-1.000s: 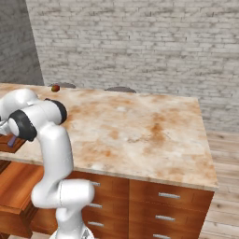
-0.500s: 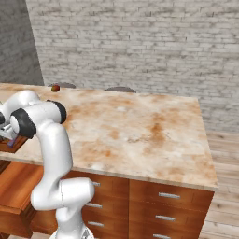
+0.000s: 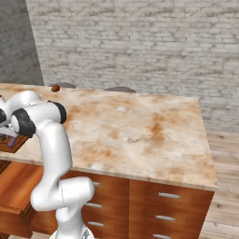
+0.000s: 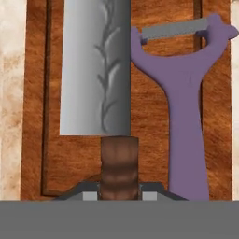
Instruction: Open the drawer on the left and place the cutting tools on the cutting board.
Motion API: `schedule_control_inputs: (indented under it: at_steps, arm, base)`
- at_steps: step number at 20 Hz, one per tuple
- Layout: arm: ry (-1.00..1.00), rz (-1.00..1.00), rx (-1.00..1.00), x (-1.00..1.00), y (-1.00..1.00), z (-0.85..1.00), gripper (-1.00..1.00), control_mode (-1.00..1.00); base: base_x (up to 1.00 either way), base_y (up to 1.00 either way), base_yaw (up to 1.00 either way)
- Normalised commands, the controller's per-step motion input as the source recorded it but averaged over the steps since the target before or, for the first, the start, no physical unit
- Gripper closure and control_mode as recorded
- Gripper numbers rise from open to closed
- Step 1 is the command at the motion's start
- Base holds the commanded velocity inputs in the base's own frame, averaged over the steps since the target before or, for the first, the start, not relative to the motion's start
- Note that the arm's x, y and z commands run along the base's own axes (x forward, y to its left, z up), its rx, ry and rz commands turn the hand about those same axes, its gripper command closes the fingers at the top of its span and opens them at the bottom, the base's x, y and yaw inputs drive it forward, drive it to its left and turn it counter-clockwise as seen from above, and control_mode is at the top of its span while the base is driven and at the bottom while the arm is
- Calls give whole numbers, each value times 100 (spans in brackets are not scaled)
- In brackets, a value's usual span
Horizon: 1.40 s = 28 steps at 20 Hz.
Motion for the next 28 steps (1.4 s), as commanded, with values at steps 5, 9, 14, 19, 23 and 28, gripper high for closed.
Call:
schedule_control_inputs:
  at_steps: [5,9,14,19,23,28]
  arm:
    - [2,0,0,0,18,-24,100,-100]
    - [0,0,0,0,23,-9,100,-100]
    - [0,0,0,0,8,0,100,-100]
    - [0,0,0,0,0,0,100,-100]
    - [0,0,0,0,0,0,-100,-100]
    - [2,0,0,1,0,4,-100,-100]
  base:
    - [0,0,0]
    - [0,0,0]
    - [0,0,0]
    - [0,0,0]
    - [0,0,0]
    - [0,0,0]
